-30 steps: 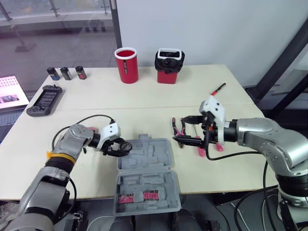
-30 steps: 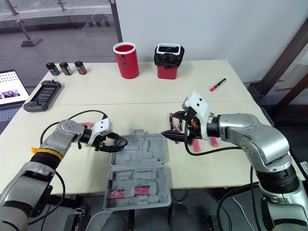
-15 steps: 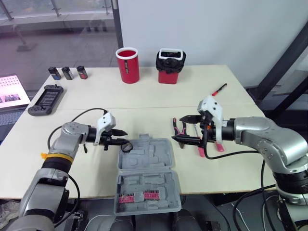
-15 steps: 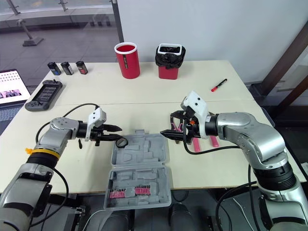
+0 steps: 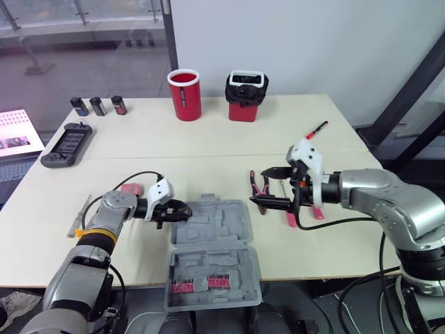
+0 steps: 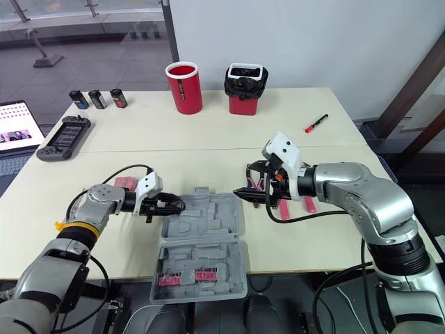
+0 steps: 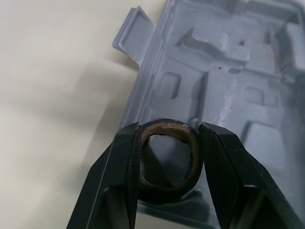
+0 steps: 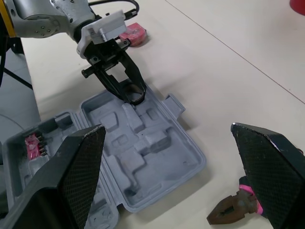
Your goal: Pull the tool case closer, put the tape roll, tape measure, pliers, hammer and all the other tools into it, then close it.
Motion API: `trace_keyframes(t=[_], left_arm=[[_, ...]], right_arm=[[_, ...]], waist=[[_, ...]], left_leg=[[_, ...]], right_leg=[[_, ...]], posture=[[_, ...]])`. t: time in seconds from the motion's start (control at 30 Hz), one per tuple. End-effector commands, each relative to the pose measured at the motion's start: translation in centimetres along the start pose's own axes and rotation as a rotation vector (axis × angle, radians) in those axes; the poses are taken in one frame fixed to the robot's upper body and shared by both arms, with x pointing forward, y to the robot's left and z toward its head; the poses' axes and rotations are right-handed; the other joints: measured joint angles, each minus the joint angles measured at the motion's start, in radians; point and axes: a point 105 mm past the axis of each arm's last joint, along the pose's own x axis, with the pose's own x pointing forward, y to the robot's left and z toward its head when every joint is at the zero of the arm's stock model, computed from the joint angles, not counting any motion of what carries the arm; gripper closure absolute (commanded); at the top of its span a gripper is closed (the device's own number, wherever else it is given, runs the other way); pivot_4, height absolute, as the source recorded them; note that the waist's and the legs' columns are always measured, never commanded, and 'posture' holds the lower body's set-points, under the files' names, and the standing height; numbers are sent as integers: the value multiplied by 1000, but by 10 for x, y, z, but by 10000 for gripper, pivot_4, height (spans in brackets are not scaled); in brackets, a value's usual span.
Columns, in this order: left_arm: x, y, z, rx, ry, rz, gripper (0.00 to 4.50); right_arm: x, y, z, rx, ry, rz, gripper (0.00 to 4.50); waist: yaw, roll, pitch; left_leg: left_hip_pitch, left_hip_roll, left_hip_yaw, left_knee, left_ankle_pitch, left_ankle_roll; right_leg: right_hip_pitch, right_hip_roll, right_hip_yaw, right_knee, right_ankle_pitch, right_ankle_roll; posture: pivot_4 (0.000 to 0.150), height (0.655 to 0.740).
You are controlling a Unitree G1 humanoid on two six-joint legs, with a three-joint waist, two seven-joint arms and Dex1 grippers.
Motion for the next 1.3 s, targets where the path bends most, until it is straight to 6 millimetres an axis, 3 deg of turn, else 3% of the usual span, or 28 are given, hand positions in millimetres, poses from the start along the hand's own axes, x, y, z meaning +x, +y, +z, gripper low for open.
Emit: trace_keyframes(t=[0.03,0.13,0.27,0.37,0.47,0.5,0.7,0.93,1.1,1.3], left_arm=[[-1,-4,-22,-14,80,18,25100],[-5,7,-8,-9,11,66,25100],[-26,27,28,-20,-166,148,25100],[-46,32,38,-45,-233,189,16330],[-81,34,26,-48,-233,319,1995],[-95,33,21,-53,-231,370,865],[-179,6,-28,-140,-175,661,865],[-249,-50,-80,-292,-113,934,865],[-273,-85,-98,-388,-96,1022,865],[-276,-83,-89,-355,-116,1040,865]], right_arm=[[-9,-1,14,-57,-32,-23,0],[-9,-4,14,-59,-39,-33,0],[-18,-19,-1,-20,-46,-83,0],[-30,-28,-31,29,0,-115,0],[-54,-47,-69,65,5,-206,0],[-63,-53,-80,93,-9,-243,0],[-116,-66,-153,182,-65,-467,0],[-162,-60,-203,227,-74,-664,0],[-158,-51,-217,278,-81,-661,0],[-137,-57,-195,246,-130,-598,0]], waist=[[0,0,0],[1,0,0],[4,0,0],[14,-1,0],[15,0,0],[13,0,0],[10,0,0],[12,1,0],[12,0,-1],[15,1,-1]], left_leg=[[1,0,0,0,0,0],[1,0,0,0,0,0],[1,0,0,1,0,0],[-1,0,-1,1,0,0],[0,0,-1,0,0,0],[0,0,0,0,0,0],[2,3,0,0,-1,1],[2,4,2,0,-1,1],[3,4,3,-1,-1,0],[2,5,5,0,-1,0]], right_leg=[[1,0,0,0,0,-1],[1,0,0,0,-2,-3],[1,0,0,0,-1,-3],[1,0,0,0,0,0],[1,0,0,-1,0,1],[1,0,0,-1,0,1],[1,3,0,-1,-2,-4],[1,2,0,-2,-3,-8],[1,2,0,-2,-4,-8],[1,0,0,-4,-5,-6]], posture=[[1500,7400],[1500,7400],[1500,7400],[1500,7400],[1500,7400],[1500,7400],[1500,7400],[1500,7400],[1500,7400],[1500,7400]])
